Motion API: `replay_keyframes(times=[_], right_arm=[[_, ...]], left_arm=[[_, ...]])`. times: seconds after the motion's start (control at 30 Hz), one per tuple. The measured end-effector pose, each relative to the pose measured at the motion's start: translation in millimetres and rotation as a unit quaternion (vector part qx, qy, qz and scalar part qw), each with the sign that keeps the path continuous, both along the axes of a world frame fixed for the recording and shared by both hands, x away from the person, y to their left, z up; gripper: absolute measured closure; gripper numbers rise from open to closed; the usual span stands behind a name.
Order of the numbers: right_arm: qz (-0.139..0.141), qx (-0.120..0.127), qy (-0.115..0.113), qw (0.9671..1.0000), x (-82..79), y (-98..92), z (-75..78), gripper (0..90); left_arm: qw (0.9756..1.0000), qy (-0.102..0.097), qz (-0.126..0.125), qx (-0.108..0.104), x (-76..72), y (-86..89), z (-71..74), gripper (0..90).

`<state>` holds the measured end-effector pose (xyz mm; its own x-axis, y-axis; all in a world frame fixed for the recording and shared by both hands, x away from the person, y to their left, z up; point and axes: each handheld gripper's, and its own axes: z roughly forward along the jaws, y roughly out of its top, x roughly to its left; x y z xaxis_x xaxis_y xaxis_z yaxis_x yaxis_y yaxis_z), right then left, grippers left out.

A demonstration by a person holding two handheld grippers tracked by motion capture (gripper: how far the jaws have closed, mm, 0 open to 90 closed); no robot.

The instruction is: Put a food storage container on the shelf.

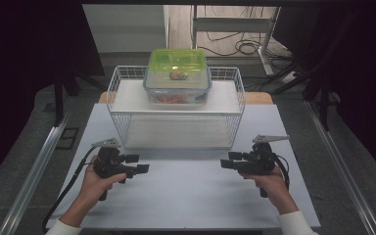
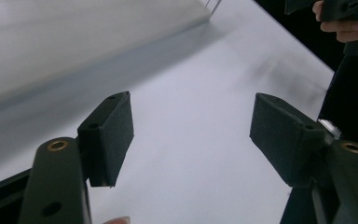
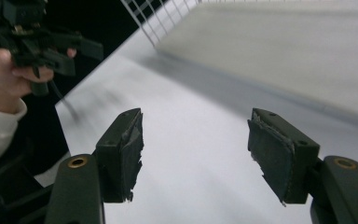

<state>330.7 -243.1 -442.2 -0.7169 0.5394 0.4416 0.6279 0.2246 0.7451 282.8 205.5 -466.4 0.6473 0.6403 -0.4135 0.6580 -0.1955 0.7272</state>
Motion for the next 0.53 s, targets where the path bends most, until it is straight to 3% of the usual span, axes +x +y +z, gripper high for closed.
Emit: replay_keyframes(times=[0.1,0.23,0.37,0.53], right_arm=[[0.006,-0.012,0.008,0.9999,-4.5,3.1,-13.9,35.4],[0.007,-0.008,0.018,0.9998,-5.5,3.6,-25.9,35.4],[0.001,-0.012,0.008,0.9999,-8.2,1.2,-26.6,35.4],[-0.010,-0.014,-0.020,0.9997,-13.4,-1.9,-22.9,32.3]], left_arm=[[1.0000,0.007,-0.001,0.006,-2.5,-0.5,-9.4,29.7],[0.9998,0.005,-0.001,0.020,-5.3,-1.0,-12.2,29.2],[0.9997,-0.005,0.000,0.023,-8.5,0.5,-10.5,28.6],[0.9983,-0.023,0.008,0.052,-10.0,0.7,-12.9,24.6]])
